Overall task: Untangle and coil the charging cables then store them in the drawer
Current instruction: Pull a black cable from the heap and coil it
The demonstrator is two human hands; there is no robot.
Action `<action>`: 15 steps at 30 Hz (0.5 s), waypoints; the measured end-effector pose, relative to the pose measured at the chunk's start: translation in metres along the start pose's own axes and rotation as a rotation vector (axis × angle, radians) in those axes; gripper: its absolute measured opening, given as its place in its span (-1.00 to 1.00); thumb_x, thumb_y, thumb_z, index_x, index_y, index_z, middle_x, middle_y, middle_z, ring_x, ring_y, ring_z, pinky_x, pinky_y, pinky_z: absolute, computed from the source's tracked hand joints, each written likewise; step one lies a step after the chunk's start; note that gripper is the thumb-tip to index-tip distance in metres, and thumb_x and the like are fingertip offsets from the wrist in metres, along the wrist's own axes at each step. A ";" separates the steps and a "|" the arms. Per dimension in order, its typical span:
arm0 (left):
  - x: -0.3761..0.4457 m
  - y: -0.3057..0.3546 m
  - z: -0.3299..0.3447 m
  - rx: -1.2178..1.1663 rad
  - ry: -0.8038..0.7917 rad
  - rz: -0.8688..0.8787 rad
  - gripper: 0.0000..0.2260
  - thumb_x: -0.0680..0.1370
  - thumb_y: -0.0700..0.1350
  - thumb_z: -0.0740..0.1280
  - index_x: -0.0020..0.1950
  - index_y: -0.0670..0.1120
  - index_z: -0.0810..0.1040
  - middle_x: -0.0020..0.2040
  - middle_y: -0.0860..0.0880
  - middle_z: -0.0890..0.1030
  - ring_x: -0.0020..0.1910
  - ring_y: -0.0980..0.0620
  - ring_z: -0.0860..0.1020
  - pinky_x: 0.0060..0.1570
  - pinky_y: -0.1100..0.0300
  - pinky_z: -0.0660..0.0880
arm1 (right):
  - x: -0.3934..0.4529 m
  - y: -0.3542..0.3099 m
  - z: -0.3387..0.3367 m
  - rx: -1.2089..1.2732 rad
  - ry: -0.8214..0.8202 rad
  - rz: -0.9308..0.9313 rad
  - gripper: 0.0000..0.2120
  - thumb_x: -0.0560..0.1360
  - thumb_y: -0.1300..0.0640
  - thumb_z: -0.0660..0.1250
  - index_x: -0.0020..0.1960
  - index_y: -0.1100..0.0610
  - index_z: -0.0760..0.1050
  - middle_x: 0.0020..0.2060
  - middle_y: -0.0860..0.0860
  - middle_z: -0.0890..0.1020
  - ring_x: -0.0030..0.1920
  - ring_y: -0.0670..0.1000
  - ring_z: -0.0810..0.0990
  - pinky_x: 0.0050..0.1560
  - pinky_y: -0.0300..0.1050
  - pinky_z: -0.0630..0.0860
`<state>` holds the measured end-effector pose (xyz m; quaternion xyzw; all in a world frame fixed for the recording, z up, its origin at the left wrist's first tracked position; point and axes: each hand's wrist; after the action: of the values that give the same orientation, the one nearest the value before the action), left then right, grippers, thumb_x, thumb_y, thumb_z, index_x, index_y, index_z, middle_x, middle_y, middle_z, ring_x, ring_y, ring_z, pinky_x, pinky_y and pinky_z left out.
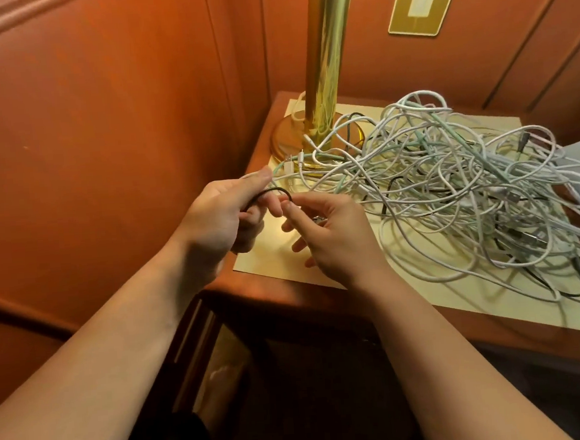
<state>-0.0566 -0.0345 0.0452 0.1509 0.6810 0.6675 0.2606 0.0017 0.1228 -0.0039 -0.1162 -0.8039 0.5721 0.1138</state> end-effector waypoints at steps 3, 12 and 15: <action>0.000 0.001 -0.001 -0.130 -0.029 -0.039 -0.54 0.70 -0.02 0.17 -0.39 -0.09 0.44 -0.47 0.00 0.09 -0.48 0.02 0.01 -0.44 0.11 -0.03 | 0.001 0.001 0.000 -0.007 -0.009 0.027 -0.76 0.61 -0.04 0.44 0.19 0.05 0.71 -0.27 -0.04 0.71 -0.38 0.02 0.69 -0.41 0.13 0.66; -0.004 0.010 -0.017 -0.638 0.063 -0.003 -0.61 0.54 0.12 0.32 -0.43 0.00 0.39 -0.48 0.08 0.10 -0.53 0.13 0.06 -0.52 0.25 0.01 | 0.001 0.010 -0.023 -0.150 0.093 0.041 -0.87 0.59 0.06 0.48 0.10 0.03 0.75 -0.30 -0.09 0.71 -0.46 -0.09 0.62 -0.45 -0.08 0.60; 0.000 -0.002 -0.017 -0.288 0.201 0.057 -0.79 0.54 0.04 0.42 -0.17 -0.08 0.67 -0.47 0.07 0.17 -0.50 0.09 0.11 -0.54 0.25 0.10 | 0.000 0.014 -0.025 -0.202 0.056 0.036 -0.86 0.57 0.05 0.50 0.10 0.02 0.76 -0.29 -0.15 0.70 -0.42 -0.20 0.60 -0.39 -0.20 0.55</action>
<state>-0.0660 -0.0486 0.0431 0.0641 0.5965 0.7769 0.1911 0.0103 0.1498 -0.0093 -0.1575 -0.8517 0.4868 0.1133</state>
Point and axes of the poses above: each hand's wrist, its own x-axis towards the middle knuckle, its own z-axis out of the palm, y = z × x
